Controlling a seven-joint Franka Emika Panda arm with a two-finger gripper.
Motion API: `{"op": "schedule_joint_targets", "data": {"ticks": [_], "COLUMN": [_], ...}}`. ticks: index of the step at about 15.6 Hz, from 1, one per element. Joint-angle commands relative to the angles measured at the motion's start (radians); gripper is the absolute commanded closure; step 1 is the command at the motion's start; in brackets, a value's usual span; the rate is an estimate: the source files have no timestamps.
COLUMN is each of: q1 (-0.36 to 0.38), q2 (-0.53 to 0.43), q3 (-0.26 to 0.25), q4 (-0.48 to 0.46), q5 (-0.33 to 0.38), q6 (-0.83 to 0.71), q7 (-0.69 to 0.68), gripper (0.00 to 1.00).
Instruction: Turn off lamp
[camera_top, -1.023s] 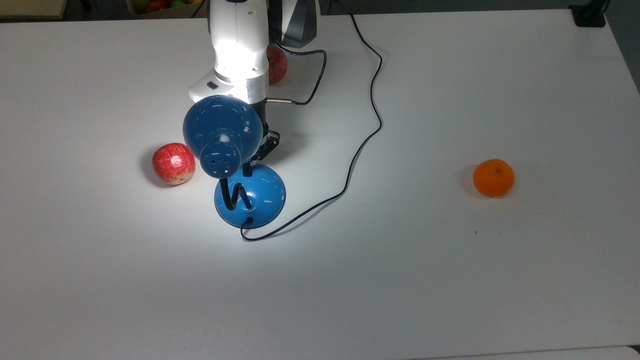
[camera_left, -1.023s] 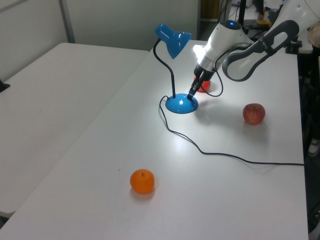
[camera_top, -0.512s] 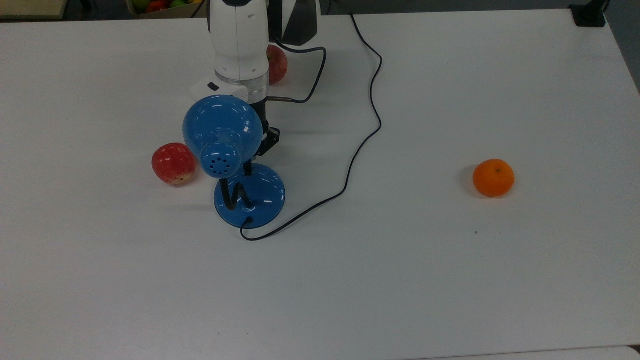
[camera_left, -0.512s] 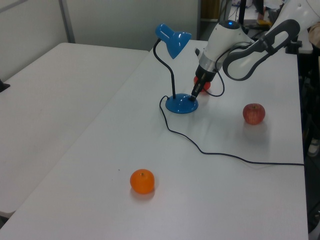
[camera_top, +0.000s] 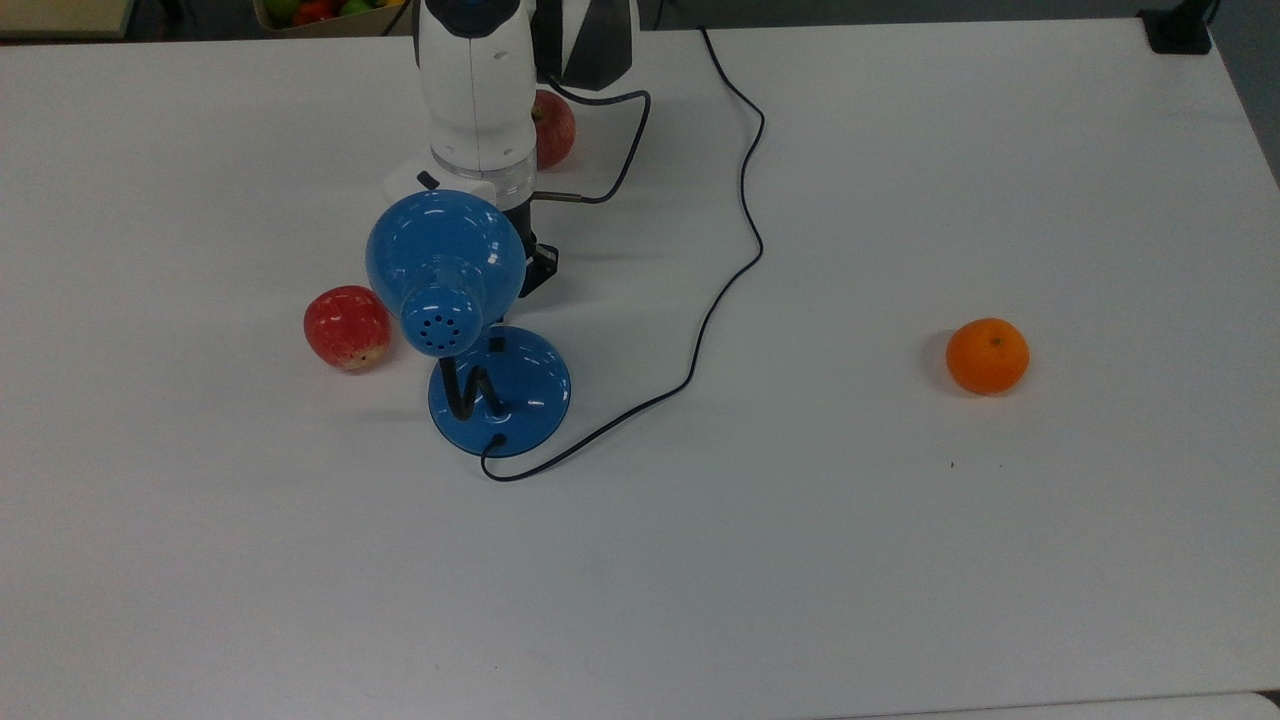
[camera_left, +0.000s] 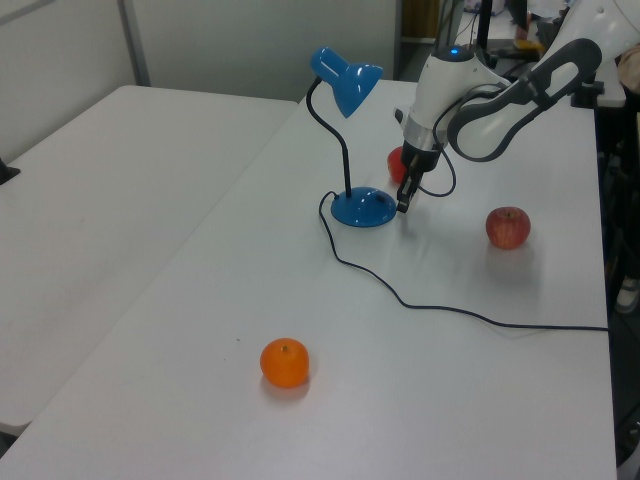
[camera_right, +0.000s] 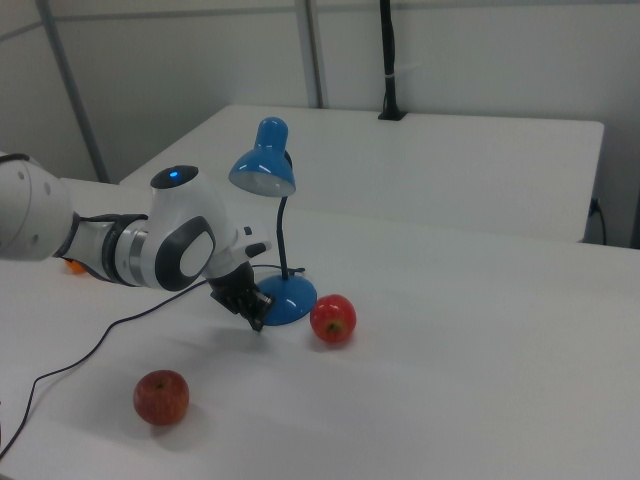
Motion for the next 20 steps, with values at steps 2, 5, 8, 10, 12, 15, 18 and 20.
{"op": "schedule_joint_targets", "data": {"ticks": [2,5,8,10,12,15,18,20], "q1": [0.015,0.02,0.02,0.022,0.022,0.022,0.022,0.022], "q2": [-0.112,-0.188,-0.239,-0.252,-0.252,-0.262,-0.271,-0.273], "q3": [-0.006,0.003,0.006,0.013,0.017,0.022,0.037,0.04], "q4": [-0.011,0.029,0.124,0.207,0.293,0.374,0.433,0.443], "q5": [-0.018,-0.02,-0.02,-0.02,-0.02,-0.01,-0.007,-0.007], "q6": [-0.184,-0.365,-0.558,-0.666,-0.784,-0.867,-0.942,-0.971], "q7": [0.023,0.025,0.025,0.023,0.008,0.008,0.008,0.006], "gripper": [1.0,1.0,1.0,1.0,1.0,1.0,0.68,0.37]}}
